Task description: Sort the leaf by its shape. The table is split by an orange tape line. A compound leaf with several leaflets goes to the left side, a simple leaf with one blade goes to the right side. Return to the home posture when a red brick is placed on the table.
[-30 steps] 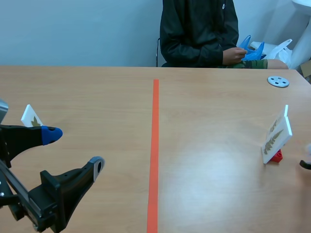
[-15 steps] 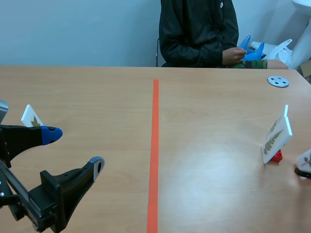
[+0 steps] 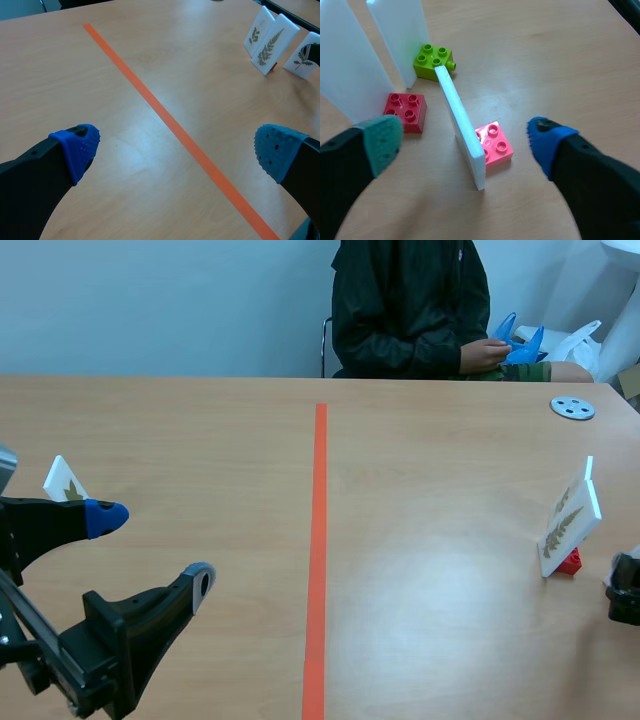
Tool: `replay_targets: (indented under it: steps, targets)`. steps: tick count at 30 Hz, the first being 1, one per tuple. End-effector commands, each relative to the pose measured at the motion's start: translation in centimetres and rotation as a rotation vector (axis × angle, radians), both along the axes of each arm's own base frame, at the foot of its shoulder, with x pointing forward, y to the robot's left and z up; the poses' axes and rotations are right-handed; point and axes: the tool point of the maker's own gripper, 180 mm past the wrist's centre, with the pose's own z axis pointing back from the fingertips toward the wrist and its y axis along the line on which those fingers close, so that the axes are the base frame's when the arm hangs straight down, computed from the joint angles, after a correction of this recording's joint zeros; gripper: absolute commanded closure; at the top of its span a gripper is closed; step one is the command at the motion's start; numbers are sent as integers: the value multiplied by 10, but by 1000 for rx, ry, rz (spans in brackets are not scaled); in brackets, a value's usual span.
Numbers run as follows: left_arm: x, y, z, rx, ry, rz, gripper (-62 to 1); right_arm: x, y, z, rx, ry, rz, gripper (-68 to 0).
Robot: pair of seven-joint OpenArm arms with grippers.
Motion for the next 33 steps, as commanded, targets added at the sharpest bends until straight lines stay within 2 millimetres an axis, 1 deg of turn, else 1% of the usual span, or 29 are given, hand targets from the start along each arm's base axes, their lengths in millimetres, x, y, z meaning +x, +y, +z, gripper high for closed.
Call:
replay_targets:
  steps: [1, 3, 6, 13, 16, 20, 25, 28, 33]
  targets:
    - [3, 2, 5, -10, -19, 3, -623, 8, -15, 25, -43, -64, -12, -611]
    - [3, 2, 5, -10, -19, 3, -623, 9, -17, 33, -56, -80, -10, -679]
    - [3, 2, 5, -10, -19, 3, -623, 8, -16, 48, -85, -105, 10, -679]
    - [3, 2, 5, -10, -19, 3, -623, 4, 10, 86, -118, -127, 156, -679]
    - [3, 2, 5, -9, -18, 3, -623, 4, 20, 105, -145, -144, 199, -679]
    - [3, 2, 5, -10, -19, 3, -623, 9, 40, 133, -166, -171, 282, -679]
    - [3, 2, 5, -9, -18, 3, -623, 20, 67, 159, -179, -216, 381, -679]
    - [3, 2, 5, -9, -18, 3, -623, 25, 88, 160, -181, -216, 457, -679]
    - [3, 2, 5, -9, -19, 3, -623, 28, 132, 146, -146, -186, 603, -679]
